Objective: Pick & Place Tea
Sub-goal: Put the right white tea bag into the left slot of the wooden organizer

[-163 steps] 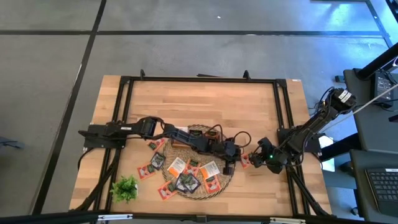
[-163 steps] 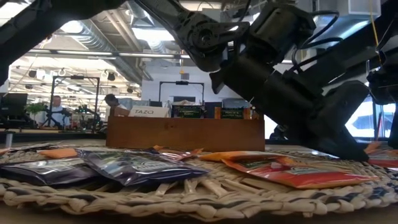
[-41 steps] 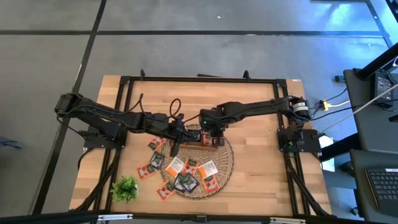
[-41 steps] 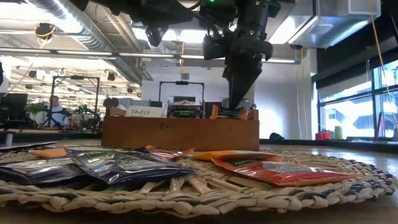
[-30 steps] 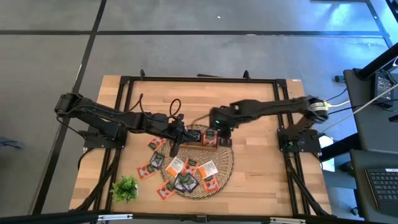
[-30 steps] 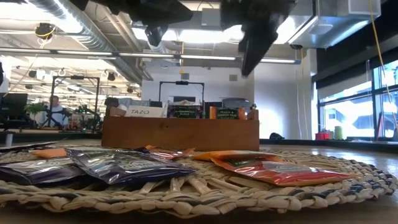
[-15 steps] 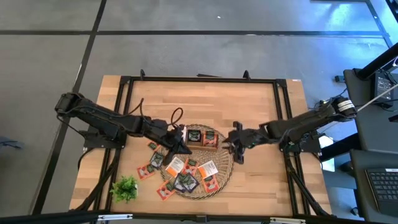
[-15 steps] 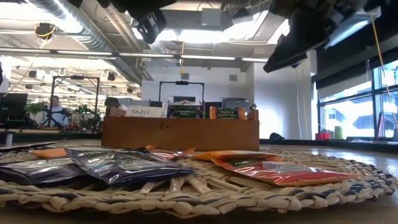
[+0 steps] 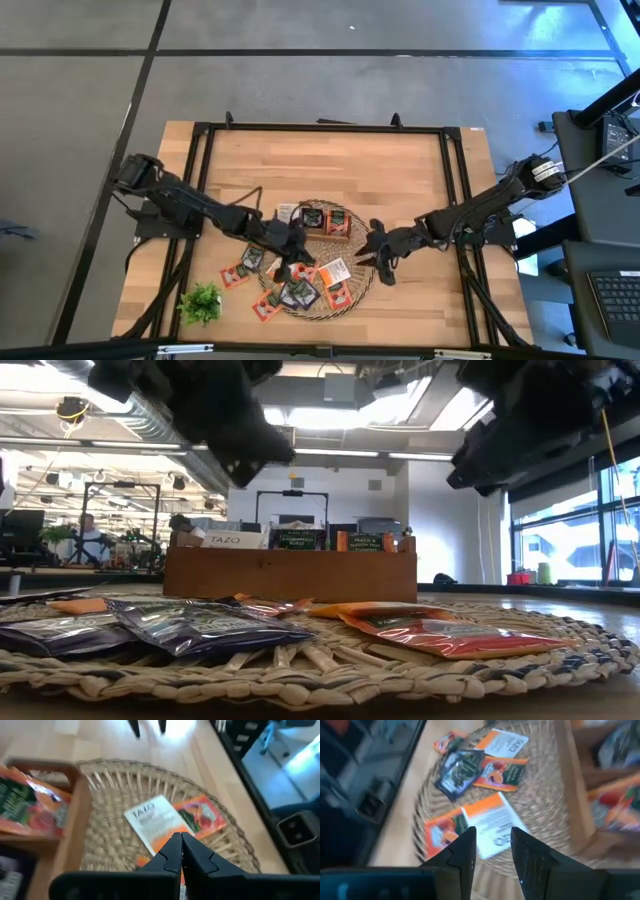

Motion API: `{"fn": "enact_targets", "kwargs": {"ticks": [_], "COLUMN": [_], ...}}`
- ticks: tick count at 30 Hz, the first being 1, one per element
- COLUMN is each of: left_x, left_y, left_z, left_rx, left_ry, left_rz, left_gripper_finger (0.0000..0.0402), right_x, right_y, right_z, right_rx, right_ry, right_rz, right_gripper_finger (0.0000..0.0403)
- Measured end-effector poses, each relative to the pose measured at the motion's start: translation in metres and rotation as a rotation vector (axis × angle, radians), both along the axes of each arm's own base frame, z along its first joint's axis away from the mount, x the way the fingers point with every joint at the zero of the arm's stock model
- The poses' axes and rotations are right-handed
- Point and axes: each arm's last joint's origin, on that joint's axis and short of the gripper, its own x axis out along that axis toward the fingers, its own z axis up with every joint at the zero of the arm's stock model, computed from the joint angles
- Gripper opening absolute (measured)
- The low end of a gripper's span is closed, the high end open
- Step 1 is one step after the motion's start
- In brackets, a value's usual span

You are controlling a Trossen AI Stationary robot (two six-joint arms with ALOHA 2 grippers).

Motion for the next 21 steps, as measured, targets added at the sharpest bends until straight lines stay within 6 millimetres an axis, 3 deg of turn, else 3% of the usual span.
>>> {"fn": "enact_targets", "kwargs": {"ticks": [4,10,15,21], "left_x": [0.009,0.032,0.046,0.059], "left_y": [-0.013,-0.039,-0.047,-0.054], "left_z": [-0.009,-0.017,-0.026,-0.041], "left_rx": [0.083,0.182,0.241,0.245], "left_ry": [0.008,0.01,0.137,0.178], "left_rz": [0.047,-0.056,-0.037,-0.053], "left_gripper_finger": [0.0002,0.0002,0.0002,0.0002], "right_x": [0.003,0.005,0.009,0.01], "right_y": [0.003,0.007,0.009,0.009], "right_z": [-0.003,-0.01,-0.017,-0.029], "right_rx": [0.167,0.284,0.429,0.44], "right_ry": [0.047,0.092,0.149,0.207], "right_rz": [-0.06,-0.13,-0.242,-0.286], "right_gripper_finger": [0.0124,0.0124,0.0124,0.0124]}}
